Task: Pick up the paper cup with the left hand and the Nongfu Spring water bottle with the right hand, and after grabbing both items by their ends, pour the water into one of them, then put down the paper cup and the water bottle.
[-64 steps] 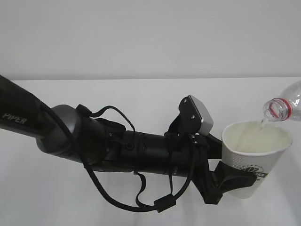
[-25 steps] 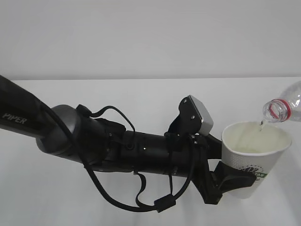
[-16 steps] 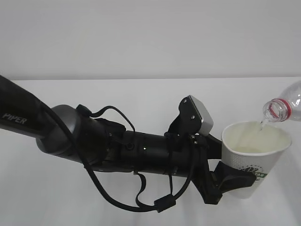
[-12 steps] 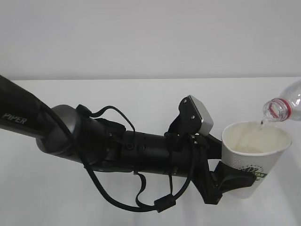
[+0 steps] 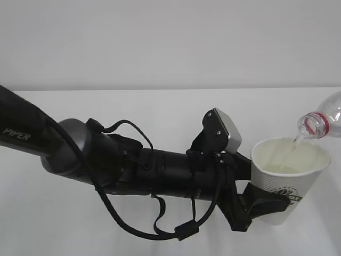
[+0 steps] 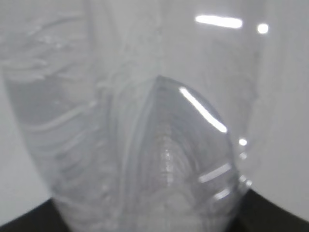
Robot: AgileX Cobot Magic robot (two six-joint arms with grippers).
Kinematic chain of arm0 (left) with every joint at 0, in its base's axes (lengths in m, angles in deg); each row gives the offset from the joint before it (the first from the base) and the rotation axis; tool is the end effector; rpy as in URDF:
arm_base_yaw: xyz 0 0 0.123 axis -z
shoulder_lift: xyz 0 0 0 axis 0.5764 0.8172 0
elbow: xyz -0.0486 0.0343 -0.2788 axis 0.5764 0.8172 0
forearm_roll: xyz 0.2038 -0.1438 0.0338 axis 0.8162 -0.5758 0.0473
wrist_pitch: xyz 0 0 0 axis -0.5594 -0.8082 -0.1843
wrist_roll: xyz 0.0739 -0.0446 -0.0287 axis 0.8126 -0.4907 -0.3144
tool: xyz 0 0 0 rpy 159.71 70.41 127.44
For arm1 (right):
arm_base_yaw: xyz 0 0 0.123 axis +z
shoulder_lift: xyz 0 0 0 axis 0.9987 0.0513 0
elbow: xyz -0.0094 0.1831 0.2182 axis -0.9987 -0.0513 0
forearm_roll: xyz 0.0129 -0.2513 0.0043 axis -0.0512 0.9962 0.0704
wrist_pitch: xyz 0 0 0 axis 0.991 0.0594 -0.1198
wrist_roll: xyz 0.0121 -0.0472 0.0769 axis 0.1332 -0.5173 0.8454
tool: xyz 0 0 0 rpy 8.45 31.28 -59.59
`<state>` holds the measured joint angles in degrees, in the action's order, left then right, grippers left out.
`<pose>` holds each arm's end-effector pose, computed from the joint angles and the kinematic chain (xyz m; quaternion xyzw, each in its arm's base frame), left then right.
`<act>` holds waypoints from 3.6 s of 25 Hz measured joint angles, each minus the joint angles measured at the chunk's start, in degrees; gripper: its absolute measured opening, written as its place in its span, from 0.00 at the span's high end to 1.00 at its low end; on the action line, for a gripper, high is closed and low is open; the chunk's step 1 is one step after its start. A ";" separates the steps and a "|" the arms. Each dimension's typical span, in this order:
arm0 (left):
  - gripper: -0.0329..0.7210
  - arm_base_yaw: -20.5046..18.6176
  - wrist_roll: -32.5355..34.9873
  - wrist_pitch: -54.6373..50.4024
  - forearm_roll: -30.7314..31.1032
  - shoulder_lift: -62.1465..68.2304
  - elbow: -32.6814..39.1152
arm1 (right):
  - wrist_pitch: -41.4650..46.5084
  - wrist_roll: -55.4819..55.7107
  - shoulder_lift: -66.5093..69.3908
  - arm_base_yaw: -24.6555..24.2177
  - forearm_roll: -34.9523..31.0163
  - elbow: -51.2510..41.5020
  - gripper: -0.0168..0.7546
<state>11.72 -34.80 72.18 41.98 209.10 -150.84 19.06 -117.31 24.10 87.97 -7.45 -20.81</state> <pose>0.2429 -0.3416 0.1200 0.4834 0.6277 -0.4595 0.4014 0.1936 0.0024 0.2135 -0.5278 0.5195 -0.4745 0.4757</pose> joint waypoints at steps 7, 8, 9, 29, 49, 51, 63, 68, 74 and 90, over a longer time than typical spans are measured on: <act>0.31 0.00 0.00 0.00 0.00 0.00 0.00 | 0.00 0.00 0.00 0.00 0.00 0.00 0.49; 0.31 0.00 0.00 0.00 0.00 0.00 0.00 | 0.00 0.00 0.00 0.00 0.00 0.00 0.49; 0.31 0.00 0.00 0.00 0.00 0.00 0.00 | 0.00 0.00 0.00 0.00 0.00 0.00 0.49; 0.31 0.00 0.00 -0.32 0.00 0.00 0.00 | -0.22 -0.07 0.00 0.00 0.00 0.00 0.49; 0.31 0.00 0.00 -0.41 0.00 0.00 0.00 | -0.39 -0.12 0.00 0.00 0.00 0.00 0.49; 0.31 0.00 0.00 -0.41 0.00 0.00 0.00 | -0.39 -0.12 0.00 0.00 0.00 0.00 0.49; 0.32 0.00 0.00 -0.41 0.00 0.00 0.00 | -0.48 -0.21 0.00 0.00 0.00 0.00 0.49; 0.32 0.00 0.00 -0.41 0.00 0.22 0.00 | -0.48 -0.21 0.00 0.00 0.00 0.00 0.49; 0.32 0.00 0.00 -0.41 0.00 0.26 0.00 | -0.48 0.11 0.00 0.00 0.00 0.00 0.49; 0.32 0.00 0.00 -0.41 0.00 0.26 0.00 | -0.48 7.02 0.00 0.00 -0.10 0.00 0.49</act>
<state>11.72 -34.80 71.77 41.98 209.36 -150.84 18.57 -110.29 24.10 87.97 -7.54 -20.81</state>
